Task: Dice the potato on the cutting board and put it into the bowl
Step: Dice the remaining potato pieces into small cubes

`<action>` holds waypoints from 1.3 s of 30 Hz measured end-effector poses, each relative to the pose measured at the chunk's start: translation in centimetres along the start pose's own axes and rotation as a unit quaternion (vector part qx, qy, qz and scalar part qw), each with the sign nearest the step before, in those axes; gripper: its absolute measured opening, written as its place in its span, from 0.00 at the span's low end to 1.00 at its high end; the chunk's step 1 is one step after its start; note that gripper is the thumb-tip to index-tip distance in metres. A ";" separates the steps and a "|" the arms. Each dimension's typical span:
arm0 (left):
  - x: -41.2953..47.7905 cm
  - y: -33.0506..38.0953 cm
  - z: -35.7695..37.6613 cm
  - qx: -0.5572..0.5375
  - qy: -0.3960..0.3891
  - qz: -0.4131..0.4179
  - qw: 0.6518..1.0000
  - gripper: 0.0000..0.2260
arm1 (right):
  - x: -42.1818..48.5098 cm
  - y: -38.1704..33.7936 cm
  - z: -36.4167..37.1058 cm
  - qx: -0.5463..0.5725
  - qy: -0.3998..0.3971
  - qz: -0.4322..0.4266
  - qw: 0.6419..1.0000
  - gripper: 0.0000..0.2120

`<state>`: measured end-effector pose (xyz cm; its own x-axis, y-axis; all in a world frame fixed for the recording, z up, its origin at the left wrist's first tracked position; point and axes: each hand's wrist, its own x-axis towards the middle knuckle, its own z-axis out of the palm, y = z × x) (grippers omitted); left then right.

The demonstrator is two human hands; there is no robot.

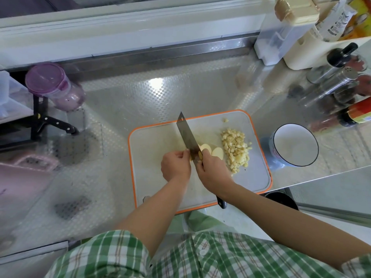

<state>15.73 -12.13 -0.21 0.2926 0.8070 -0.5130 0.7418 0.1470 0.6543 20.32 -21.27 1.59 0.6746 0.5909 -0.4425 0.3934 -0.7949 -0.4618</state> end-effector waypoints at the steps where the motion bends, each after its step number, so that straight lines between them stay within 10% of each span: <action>1: 0.0 0.0 0.0 0.000 -0.001 -0.001 1.000 0.10 | 0.1 -0.1 0.1 0.000 0.001 0.003 1.000 0.05; 31: 1.0 0.0 -1.7 0.011 0.017 -0.036 0.999 0.11 | 2.0 0.1 -0.7 0.102 0.059 -0.043 0.992 0.08; 39: 1.4 0.6 -1.1 0.080 -0.082 0.077 0.990 0.09 | 1.4 1.8 -5.2 0.231 0.104 0.016 0.967 0.08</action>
<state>15.94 -10.28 0.06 0.4942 0.7069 -0.5060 0.7626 -0.0731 0.6427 25.23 -22.60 4.14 0.8118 0.4882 -0.3203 0.0814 -0.6379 -0.7658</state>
